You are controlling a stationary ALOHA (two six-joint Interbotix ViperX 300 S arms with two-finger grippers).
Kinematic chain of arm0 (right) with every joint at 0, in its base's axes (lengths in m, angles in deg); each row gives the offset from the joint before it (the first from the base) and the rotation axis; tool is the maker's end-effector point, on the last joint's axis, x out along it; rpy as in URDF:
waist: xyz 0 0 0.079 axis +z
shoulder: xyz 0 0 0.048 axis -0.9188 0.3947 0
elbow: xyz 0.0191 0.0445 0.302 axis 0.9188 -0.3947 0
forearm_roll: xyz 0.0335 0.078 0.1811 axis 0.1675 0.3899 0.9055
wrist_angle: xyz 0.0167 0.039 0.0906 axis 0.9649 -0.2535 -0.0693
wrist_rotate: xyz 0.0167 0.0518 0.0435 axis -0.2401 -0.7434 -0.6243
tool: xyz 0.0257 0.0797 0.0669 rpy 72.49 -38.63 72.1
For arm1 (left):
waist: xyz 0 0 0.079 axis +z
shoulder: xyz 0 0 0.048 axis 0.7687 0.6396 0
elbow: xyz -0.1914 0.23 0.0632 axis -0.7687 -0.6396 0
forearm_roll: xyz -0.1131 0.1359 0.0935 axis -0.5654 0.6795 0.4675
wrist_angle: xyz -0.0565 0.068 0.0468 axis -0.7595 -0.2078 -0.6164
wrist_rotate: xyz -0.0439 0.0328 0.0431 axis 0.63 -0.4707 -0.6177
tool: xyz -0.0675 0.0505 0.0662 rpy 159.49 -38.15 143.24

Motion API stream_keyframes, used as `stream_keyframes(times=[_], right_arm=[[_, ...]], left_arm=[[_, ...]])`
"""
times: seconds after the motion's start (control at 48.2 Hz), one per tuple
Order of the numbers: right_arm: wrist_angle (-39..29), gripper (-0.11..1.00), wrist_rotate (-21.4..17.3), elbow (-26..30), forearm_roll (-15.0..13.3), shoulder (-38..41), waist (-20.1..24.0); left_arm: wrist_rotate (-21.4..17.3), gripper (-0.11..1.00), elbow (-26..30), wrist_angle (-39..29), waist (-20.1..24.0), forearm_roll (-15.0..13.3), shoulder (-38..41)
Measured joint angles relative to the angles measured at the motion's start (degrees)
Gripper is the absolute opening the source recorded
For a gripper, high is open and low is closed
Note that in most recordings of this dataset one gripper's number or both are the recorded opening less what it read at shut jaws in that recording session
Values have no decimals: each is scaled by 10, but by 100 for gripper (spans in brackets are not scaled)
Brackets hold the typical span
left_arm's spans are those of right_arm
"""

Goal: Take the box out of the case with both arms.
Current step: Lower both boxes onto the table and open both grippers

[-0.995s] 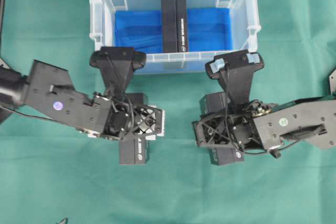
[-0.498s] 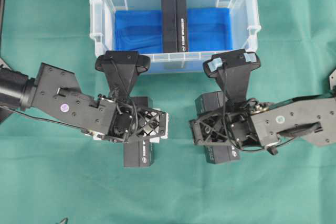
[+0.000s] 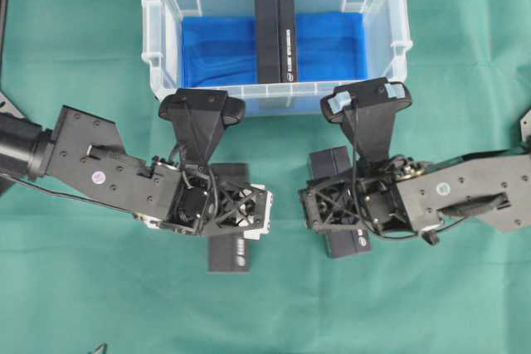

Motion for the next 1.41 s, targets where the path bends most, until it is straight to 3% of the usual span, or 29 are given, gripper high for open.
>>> stream_keyframes(times=[0.581, 0.809, 0.974, 1.41], right_arm=[[-19, 94, 0, 25, -2, -1, 0], [-68, 94, 6, 61, -2, -5, 0], [-118, 93, 26, 102, -2, -22, 0], [-262, 93, 78, 234, -25, -33, 0]], left_arm=[[15, 86, 21, -47, -2, -4, 0], [7, 86, 83, -139, -1, -9, 0], [-19, 86, 130, -194, 4, -7, -1], [-49, 86, 252, -338, 21, 29, -33]])
